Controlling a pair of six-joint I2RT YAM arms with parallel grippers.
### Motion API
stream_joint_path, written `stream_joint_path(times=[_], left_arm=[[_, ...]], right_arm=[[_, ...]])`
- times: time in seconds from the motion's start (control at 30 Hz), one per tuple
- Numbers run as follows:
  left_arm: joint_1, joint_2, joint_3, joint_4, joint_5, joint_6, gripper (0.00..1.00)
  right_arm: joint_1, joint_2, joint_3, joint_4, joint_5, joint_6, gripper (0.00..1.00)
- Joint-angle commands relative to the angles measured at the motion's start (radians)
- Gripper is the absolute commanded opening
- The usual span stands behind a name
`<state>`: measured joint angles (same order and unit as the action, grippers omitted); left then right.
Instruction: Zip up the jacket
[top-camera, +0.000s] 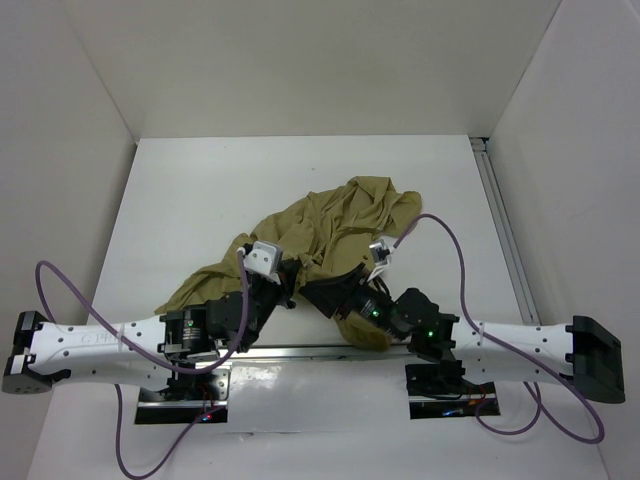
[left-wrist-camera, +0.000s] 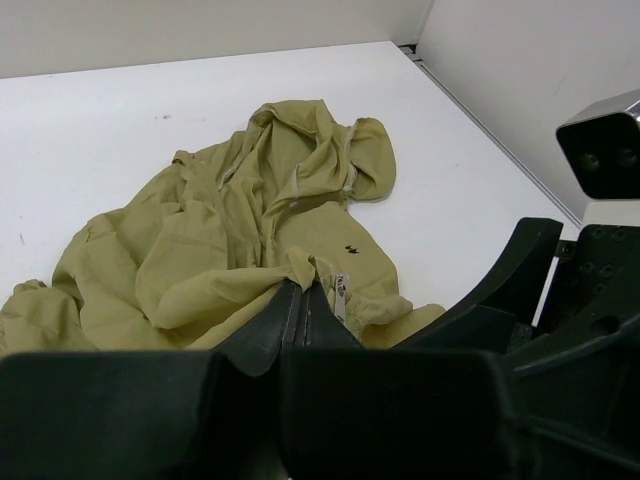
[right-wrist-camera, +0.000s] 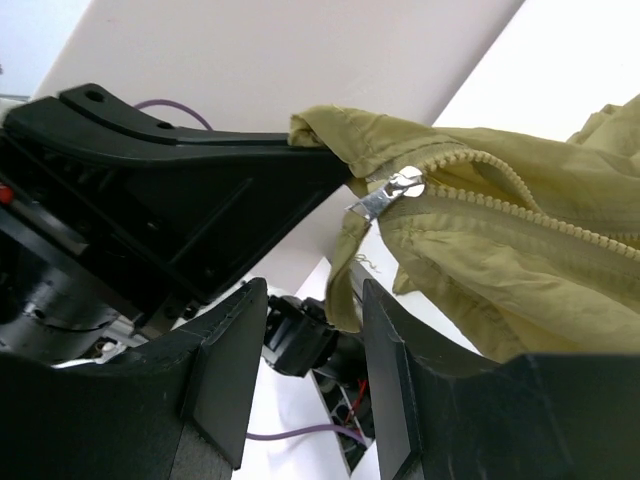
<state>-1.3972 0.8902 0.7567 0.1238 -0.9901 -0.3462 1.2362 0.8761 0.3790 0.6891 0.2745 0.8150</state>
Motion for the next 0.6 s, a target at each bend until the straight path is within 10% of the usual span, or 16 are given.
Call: stream_joint_path(times=[0.0, 0.27, 0.33, 0.37, 0.57], left_arm=[[-0.003, 0.0, 0.033, 0.046, -0.004, -0.005, 0.0], [-0.003, 0.009, 0.033, 0.056, -0.004, -0.005, 0.0], [-0.003, 0.009, 0.033, 0.056, -0.004, -0.005, 0.0], [-0.003, 0.009, 0.024, 0.056, -0.004, -0.005, 0.0], [-0.003, 0.0, 0.015, 0.056, -0.004, -0.005, 0.0]], right_arm=[[-0.004, 0.02, -0.005, 0.069, 0.011, 0.009, 0.5], [-0.004, 0.075, 0.004, 0.09, 0.011, 0.018, 0.45], [-0.004, 0.084, 0.004, 0.101, 0.02, 0.018, 0.29], [-0.004, 0.093, 0.004, 0.101, 0.02, 0.018, 0.0], [-0.004, 0.093, 0.004, 0.111, 0.042, -0.002, 0.0]])
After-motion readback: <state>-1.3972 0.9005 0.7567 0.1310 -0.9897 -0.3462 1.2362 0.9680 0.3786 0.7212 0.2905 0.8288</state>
